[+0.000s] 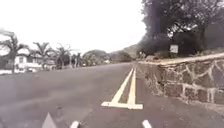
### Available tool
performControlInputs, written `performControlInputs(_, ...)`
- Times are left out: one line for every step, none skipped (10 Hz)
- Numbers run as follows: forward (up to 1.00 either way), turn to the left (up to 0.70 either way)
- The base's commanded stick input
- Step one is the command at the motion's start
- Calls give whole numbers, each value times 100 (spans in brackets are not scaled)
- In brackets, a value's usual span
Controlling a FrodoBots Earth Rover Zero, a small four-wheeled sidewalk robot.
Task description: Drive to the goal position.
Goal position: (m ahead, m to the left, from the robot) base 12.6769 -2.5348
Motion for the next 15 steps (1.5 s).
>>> performControlInputs(50, 0)
performControlInputs(50, 0)
performControlInputs(50, 0)
performControlInputs(50, 0)
performControlInputs(50, 0)
performControlInputs(50, 0)
performControlInputs(50, 0)
performControlInputs(50, 0)
performControlInputs(50, 0)
performControlInputs(50, 0)
performControlInputs(50, 0)
performControlInputs(50, 0)
performControlInputs(50, 0)
performControlInputs(50, 0)
performControlInputs(50, 0)
